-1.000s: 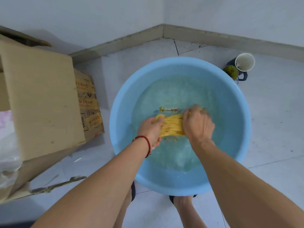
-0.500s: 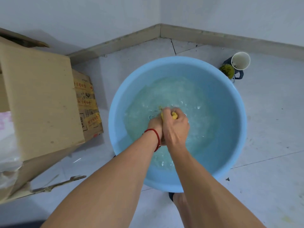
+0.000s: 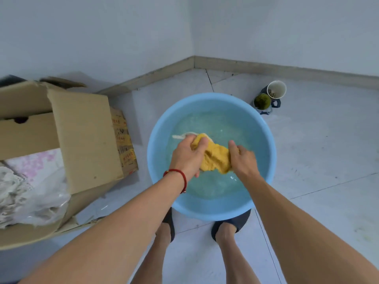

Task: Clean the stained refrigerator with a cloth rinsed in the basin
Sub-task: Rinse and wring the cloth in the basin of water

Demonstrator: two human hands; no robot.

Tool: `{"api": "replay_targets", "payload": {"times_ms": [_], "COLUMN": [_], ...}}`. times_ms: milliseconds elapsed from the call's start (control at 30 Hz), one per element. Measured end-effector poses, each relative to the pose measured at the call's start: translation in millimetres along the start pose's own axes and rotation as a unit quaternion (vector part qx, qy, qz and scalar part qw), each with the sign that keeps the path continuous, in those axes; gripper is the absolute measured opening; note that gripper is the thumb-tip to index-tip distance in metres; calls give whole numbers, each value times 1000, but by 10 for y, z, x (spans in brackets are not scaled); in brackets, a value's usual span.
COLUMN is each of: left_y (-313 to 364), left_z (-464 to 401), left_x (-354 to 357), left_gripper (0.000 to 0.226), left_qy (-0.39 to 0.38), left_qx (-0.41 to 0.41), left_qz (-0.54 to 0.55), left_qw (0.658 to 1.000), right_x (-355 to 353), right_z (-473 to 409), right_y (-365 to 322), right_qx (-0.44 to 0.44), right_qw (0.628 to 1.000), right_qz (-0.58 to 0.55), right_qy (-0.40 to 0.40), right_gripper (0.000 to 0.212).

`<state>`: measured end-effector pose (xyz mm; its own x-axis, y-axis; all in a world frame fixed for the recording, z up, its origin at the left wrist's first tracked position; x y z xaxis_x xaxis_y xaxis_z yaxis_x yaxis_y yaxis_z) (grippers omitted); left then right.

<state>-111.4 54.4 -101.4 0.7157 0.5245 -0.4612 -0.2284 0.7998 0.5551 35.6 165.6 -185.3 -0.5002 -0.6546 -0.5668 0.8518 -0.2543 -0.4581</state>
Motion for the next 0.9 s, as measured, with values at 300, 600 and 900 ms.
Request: {"api": "replay_targets", "payload": {"times_ms": [300,600,900], "left_y": [800,919,889], "left_z": [916,1196,1376], "left_x": [-299,-974,-552], "left_gripper": [28,33,94], "left_qy": [-77,-137,-279], "left_qx": [59,18,215], "left_qz": [12,-18,-147], "left_qw": [995,990,924], "right_x": [-468,-1123,-1446], "right_z": [1269,1533,1953], "right_y": [-378,-894,-1097], "right_qx": [-254,-210,-200], "right_qw": [957,961,939], "right_qz": [-95,-155,-199], "right_qy": [-104,-89,-198], "right_gripper": [92,35,64]}}
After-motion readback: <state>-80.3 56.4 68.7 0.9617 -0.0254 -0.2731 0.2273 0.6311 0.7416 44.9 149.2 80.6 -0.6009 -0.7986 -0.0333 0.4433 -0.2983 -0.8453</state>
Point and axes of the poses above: each hand's wrist, its own z-axis away from the middle knuckle, its own x-axis out of the palm, y = z × x, the point moved 4 cm from there along -z, towards the middle knuckle, and after that the axes turned 8 degrees about y, right-handed, at the moved point
